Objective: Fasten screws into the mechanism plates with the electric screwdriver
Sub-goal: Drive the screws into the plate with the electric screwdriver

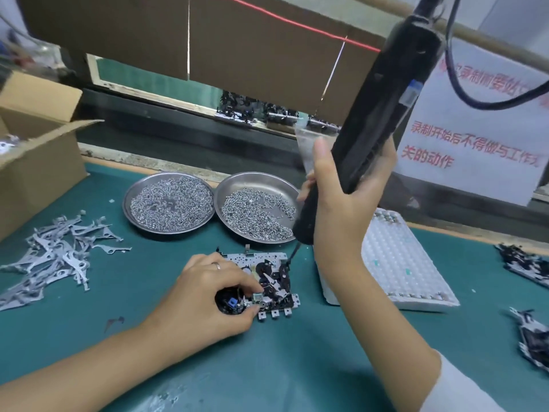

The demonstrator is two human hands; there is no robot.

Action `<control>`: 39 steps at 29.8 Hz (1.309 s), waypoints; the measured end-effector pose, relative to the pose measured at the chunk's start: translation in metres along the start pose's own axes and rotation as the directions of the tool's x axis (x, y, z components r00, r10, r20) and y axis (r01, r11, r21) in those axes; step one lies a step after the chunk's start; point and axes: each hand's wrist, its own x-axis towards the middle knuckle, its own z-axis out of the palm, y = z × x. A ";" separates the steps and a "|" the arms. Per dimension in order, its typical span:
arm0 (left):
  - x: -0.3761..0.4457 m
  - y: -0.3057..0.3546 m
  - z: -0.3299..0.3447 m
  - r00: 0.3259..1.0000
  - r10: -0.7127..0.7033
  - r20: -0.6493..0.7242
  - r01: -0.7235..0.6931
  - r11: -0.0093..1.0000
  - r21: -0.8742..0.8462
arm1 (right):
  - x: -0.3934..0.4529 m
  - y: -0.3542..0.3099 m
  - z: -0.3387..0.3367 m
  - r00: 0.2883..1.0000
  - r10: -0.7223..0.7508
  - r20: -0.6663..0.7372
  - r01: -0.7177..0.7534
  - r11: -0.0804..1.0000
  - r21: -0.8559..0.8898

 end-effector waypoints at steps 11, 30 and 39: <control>0.000 0.006 -0.003 0.999 -0.002 0.040 0.001 1.000 0.020 | -0.052 0.001 0.005 0.981 0.087 0.171 -0.131 0.955 0.266; 0.000 0.005 -0.003 0.999 -0.003 0.040 0.001 0.998 0.056 | -0.057 0.008 0.010 0.979 0.105 0.176 -0.152 0.948 0.280; -0.001 0.006 -0.004 0.999 0.005 0.044 -0.008 0.998 0.061 | -0.058 0.011 0.010 0.975 0.126 0.183 -0.175 0.943 0.284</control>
